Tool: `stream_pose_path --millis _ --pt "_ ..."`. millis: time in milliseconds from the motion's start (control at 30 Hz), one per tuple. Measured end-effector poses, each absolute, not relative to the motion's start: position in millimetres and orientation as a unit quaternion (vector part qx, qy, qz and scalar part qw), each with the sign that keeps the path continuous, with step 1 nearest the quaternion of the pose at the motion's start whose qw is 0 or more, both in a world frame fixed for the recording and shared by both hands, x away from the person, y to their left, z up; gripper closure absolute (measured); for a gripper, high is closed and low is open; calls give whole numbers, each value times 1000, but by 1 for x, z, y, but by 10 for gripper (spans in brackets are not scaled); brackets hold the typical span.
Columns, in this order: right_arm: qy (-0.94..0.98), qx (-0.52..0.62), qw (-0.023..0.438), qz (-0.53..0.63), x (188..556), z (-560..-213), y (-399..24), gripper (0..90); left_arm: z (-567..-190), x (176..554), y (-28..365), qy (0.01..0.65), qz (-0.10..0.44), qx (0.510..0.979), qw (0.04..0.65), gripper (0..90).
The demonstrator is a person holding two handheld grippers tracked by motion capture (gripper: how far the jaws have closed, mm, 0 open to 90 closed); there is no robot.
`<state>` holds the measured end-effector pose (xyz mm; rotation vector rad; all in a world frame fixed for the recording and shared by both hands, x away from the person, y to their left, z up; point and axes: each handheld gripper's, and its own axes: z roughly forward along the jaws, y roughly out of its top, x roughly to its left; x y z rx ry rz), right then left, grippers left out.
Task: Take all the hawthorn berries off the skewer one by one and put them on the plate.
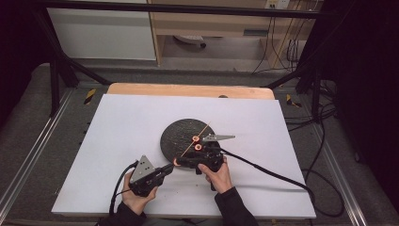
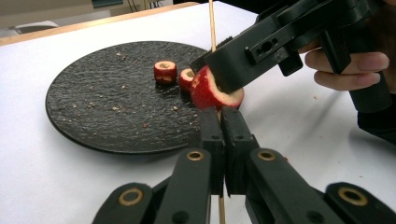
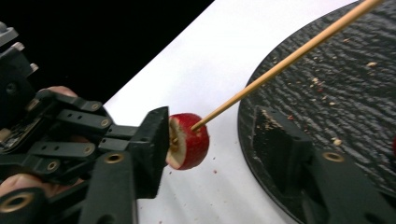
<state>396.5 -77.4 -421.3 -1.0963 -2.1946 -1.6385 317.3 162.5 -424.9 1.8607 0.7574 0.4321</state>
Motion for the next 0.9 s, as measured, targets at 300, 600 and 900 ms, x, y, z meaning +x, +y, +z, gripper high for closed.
stream_pose_path --millis 300,600,900 --pt "-740 -361 116 -555 396 -420 -78 640 -425 317 163 314 177 775 519 881" --pt "-737 -357 121 -560 398 -414 -82 715 -424 317 164 309 177 772 526 881" --pt "-736 -360 113 -562 402 -410 -85 720 -423 316 166 310 179 771 526 881"
